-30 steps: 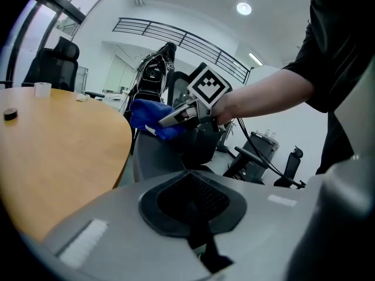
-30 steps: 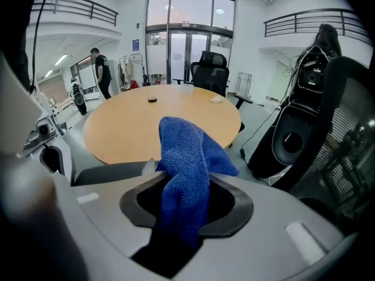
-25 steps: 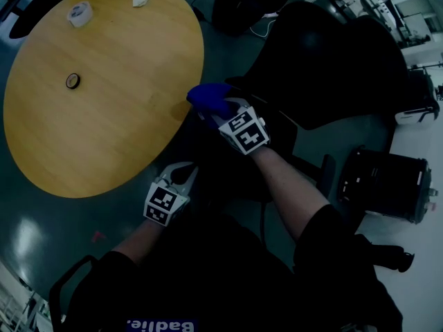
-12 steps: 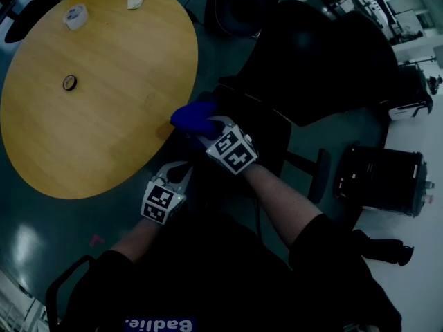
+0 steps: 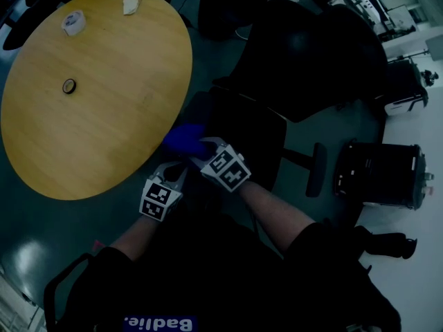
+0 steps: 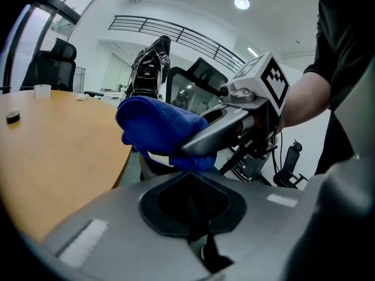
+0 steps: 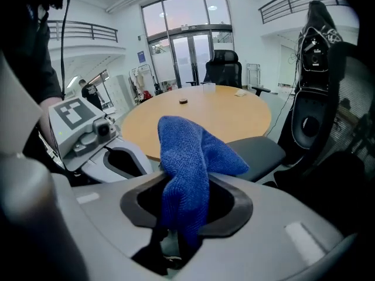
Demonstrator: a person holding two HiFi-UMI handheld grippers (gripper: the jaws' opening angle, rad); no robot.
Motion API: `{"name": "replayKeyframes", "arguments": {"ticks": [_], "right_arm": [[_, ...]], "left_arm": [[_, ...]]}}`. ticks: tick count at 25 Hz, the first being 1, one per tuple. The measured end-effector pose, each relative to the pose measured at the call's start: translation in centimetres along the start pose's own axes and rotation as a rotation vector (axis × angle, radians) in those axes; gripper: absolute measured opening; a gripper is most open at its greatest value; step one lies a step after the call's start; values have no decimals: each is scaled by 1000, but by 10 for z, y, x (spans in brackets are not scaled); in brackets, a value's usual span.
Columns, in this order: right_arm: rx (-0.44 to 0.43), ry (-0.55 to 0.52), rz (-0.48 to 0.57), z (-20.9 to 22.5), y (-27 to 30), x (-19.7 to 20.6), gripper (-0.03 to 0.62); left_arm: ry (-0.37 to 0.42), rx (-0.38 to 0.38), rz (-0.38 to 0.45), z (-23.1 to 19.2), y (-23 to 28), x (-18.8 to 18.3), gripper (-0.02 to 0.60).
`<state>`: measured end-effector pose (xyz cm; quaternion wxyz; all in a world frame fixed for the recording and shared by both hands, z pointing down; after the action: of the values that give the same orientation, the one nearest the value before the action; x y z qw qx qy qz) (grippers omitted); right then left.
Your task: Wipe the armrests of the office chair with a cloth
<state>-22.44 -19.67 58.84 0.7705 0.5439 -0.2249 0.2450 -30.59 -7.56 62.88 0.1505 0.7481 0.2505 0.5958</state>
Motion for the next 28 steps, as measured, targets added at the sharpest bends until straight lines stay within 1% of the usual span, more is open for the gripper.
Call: {"name": "replayKeyframes", "arguments": {"ticks": [4,6,8,11,14,18,20,23,28], "right_arm": [[-29,14,5,-8,-2,6,146],[-36,21,26,-11,-4,9,146],[-34,34,67,-12,-10,10,146],[-18,60,140,-14,-30,15,146],[13,71,220,-18,-65,25,146],[99,93,338,-20,-129,47,146],[149,116,394,-18,-164,66,146],[242,160,455,-12,-222,111,146],[407,232,482,9,-318,202,145]], "left_arm": [[30,-16,-35,1,-1,5,20],[46,-20,-40,1,-3,5,20],[60,-27,-35,1,-6,1,20],[59,-50,-16,6,-11,-9,20],[80,-46,10,26,-16,-23,20],[133,5,41,65,-9,-50,20],[160,38,51,92,0,-60,20],[198,102,51,143,22,-66,20],[246,218,41,239,66,-66,20]]}}
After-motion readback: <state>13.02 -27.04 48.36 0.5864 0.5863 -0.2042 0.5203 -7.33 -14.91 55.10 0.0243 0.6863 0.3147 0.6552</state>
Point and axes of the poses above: the fingertips, and each gripper's own axes: y forward along the fingers, z to its right, x out of its underside, the point moved 10 cm from there along -y, backward along the fingers, and after that the axes turned 12 degrees about -x, right-handed, at the moved point
